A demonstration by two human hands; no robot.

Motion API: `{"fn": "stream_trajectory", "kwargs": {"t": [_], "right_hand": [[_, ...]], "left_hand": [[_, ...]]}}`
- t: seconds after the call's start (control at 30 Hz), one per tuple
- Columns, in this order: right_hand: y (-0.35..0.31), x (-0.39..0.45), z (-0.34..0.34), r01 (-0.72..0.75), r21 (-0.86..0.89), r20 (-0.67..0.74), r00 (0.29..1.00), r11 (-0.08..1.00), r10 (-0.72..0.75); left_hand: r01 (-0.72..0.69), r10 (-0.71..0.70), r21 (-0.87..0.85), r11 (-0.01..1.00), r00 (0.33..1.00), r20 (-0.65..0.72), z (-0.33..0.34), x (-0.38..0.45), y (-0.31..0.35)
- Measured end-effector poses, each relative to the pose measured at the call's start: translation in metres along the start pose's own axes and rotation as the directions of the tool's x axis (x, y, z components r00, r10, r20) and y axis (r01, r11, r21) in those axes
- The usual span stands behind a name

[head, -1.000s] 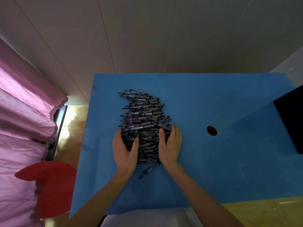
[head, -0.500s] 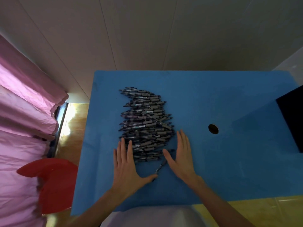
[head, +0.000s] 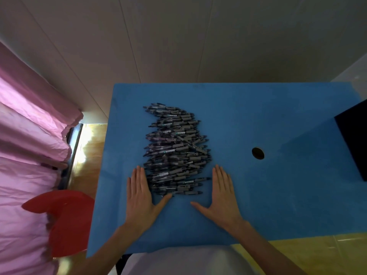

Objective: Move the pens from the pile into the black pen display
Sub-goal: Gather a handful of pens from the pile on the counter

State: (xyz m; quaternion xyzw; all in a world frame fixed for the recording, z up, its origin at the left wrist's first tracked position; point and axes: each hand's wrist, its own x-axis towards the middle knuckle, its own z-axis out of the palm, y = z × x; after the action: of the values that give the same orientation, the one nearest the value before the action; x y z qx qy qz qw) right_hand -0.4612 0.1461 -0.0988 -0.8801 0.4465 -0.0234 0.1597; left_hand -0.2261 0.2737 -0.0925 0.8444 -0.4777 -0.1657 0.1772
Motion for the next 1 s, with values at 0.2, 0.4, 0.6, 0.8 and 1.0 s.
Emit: {"fn": "stream_trajectory", "kwargs": {"t": [0.2, 0.4, 0.6, 0.8, 1.0], "right_hand": [[-0.023, 0.009, 0.004, -0.072, -0.118, 0.033, 0.996, 0.99, 0.077], [-0.024, 0.012, -0.002, -0.1, 0.028, 0.032, 0.995, 0.995, 0.099], [-0.013, 0.056, -0.037, -0.211, 0.377, -0.016, 0.972, 0.902, 0.234], [-0.018, 0.107, -0.052, -0.212, 0.4, -0.068, 0.963, 0.891, 0.26], [-0.012, 0.114, -0.053, -0.229, 0.52, -0.052, 0.953, 0.823, 0.298]], "left_hand": [[-0.034, 0.033, 0.073, 0.997, 0.999, 0.014, 0.004, 0.009, 0.005], [-0.002, 0.002, 0.001, 1.0, 1.0, 0.024, -0.001, 0.01, 0.009], [0.093, -0.096, -0.178, 0.98, 0.995, -0.009, -0.027, 0.036, 0.013], [0.145, -0.162, -0.43, 0.891, 0.987, -0.004, -0.049, 0.085, 0.034], [0.311, -0.337, -0.669, 0.675, 0.937, 0.096, -0.05, 0.103, 0.032]]}}
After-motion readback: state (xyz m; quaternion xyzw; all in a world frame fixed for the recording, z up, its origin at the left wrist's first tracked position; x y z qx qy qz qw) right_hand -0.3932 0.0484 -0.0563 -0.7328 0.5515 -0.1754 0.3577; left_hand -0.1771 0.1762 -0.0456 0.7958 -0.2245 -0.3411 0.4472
